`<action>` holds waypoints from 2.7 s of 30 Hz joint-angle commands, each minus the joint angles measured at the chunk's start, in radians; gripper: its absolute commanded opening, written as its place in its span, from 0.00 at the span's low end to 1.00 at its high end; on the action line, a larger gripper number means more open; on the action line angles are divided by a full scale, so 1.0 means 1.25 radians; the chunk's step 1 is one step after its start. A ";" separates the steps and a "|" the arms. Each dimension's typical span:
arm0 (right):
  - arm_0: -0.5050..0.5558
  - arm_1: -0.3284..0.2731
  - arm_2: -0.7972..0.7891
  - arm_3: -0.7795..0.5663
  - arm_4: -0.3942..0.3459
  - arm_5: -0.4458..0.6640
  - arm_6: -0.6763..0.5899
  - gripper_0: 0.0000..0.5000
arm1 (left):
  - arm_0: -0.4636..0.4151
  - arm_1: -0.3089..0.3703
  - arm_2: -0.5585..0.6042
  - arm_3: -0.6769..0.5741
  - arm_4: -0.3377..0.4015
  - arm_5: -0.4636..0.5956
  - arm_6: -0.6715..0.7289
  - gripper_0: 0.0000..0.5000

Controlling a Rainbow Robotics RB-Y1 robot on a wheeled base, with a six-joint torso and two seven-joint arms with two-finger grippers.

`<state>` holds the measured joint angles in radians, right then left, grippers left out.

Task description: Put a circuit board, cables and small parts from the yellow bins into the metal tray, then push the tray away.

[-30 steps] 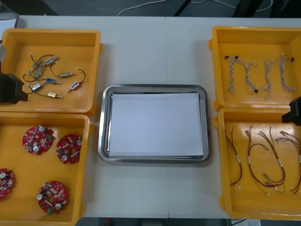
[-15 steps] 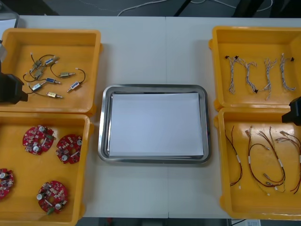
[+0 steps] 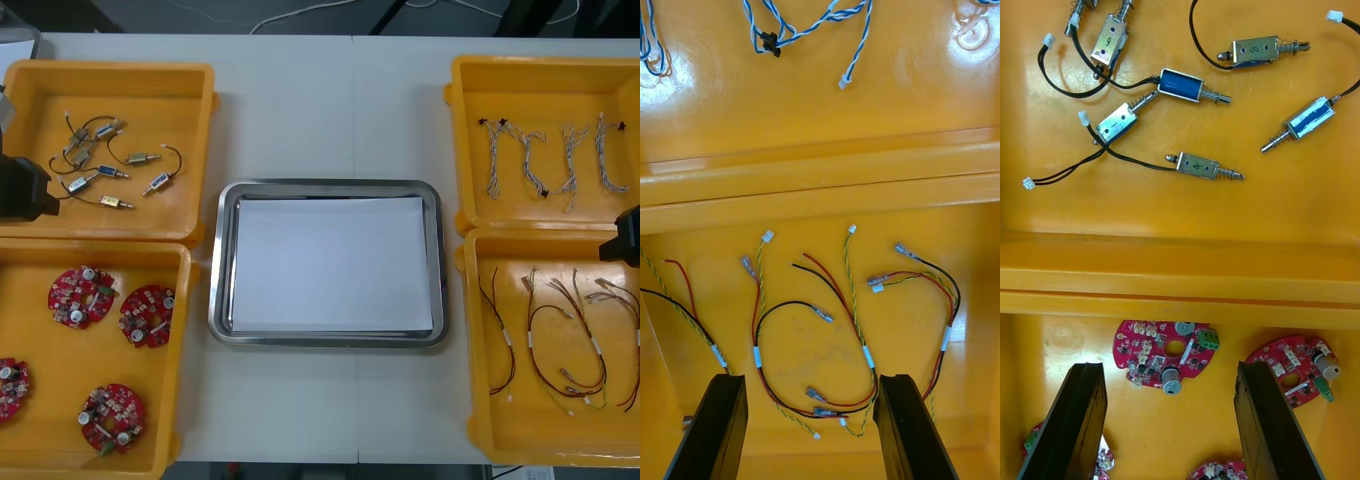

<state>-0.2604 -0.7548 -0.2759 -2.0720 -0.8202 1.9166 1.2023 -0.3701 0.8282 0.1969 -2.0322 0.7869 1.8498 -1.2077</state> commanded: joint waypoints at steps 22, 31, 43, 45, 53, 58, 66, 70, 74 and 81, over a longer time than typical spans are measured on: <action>0.106 -0.098 -0.030 -0.035 -0.064 0.003 -0.008 1.00 | 0.139 -0.038 0.098 -0.117 0.025 0.027 -0.060 1.00; 0.169 -0.102 -0.030 -0.033 -0.072 -0.017 0.056 1.00 | 0.301 -0.038 0.153 -0.178 0.026 -0.051 -0.089 1.00; 0.288 -0.099 -0.028 -0.033 -0.048 -0.201 0.226 1.00 | 0.464 -0.040 0.175 -0.179 0.033 -0.175 -0.152 1.00; 0.303 -0.098 -0.028 -0.033 -0.048 -0.217 0.241 1.00 | 0.486 -0.040 0.175 -0.178 0.032 -0.196 -0.157 1.00; 0.329 -0.069 -0.001 -0.032 -0.008 -0.246 0.262 1.00 | 0.538 -0.062 0.178 -0.144 0.031 -0.282 -0.222 1.00; 0.332 -0.050 0.023 -0.022 0.019 -0.269 0.274 1.00 | 0.540 -0.080 0.200 -0.114 0.049 -0.292 -0.286 1.00; 0.332 -0.044 0.062 0.039 0.006 -0.334 0.307 1.00 | 0.570 -0.093 0.222 -0.085 0.071 -0.330 -0.376 1.00; 0.332 -0.043 0.086 0.062 0.007 -0.365 0.317 1.00 | 0.570 -0.097 0.235 -0.052 0.091 -0.332 -0.435 1.00; 0.332 -0.043 0.109 0.079 0.021 -0.393 0.327 1.00 | 0.573 -0.099 0.244 -0.016 0.120 -0.347 -0.472 1.00; 0.332 -0.043 0.137 0.093 0.043 -0.419 0.332 1.00 | 0.597 -0.099 0.225 0.007 0.126 -0.400 -0.463 1.00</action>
<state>0.1363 -0.8156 -0.1266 -1.9622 -0.7790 1.4104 1.5687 0.3268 0.7157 0.4685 -2.0285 0.9364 1.3870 -1.7114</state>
